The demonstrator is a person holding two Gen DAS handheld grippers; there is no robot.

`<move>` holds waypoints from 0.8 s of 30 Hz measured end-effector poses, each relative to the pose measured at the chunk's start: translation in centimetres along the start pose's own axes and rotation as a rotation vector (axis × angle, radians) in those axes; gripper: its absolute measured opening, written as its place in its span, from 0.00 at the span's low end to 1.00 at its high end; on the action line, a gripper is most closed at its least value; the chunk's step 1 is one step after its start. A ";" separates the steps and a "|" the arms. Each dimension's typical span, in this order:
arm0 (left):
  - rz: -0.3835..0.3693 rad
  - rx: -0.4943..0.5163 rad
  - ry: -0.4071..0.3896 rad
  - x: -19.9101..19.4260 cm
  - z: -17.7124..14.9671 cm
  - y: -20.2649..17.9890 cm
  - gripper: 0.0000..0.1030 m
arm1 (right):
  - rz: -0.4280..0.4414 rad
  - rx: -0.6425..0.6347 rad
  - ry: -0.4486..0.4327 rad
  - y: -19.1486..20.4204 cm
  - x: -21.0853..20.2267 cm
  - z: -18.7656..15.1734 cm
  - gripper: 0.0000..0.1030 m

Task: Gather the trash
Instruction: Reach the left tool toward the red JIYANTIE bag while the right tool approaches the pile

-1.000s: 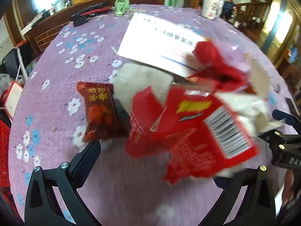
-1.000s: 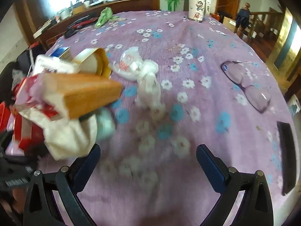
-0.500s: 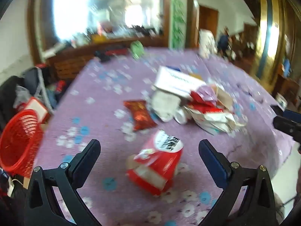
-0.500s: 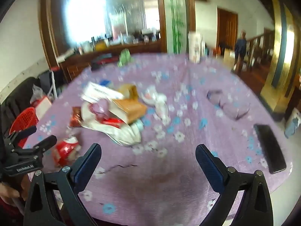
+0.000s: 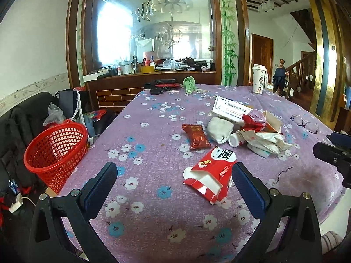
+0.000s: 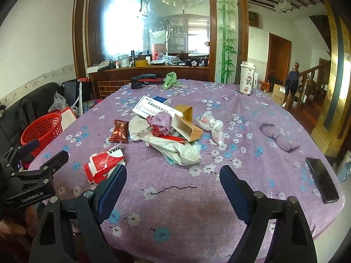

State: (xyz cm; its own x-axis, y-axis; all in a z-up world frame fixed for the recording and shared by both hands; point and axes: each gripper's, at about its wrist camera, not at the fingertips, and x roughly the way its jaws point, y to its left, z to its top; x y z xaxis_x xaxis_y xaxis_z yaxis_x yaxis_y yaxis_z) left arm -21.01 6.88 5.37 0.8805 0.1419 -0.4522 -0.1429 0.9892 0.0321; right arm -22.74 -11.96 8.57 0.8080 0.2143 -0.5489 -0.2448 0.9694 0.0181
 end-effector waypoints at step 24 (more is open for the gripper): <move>-0.005 0.043 0.045 0.9 -0.3 -0.6 1.00 | -0.067 -0.073 0.046 0.8 1.6 -1.0 0.87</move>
State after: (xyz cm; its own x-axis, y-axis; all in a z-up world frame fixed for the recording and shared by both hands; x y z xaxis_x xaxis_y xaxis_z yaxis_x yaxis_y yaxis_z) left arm -20.26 6.40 4.70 0.8596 0.1358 -0.4925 -0.1179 0.9907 0.0673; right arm -22.15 -10.95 6.85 0.7987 0.1419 -0.5848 -0.2307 0.9697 -0.0798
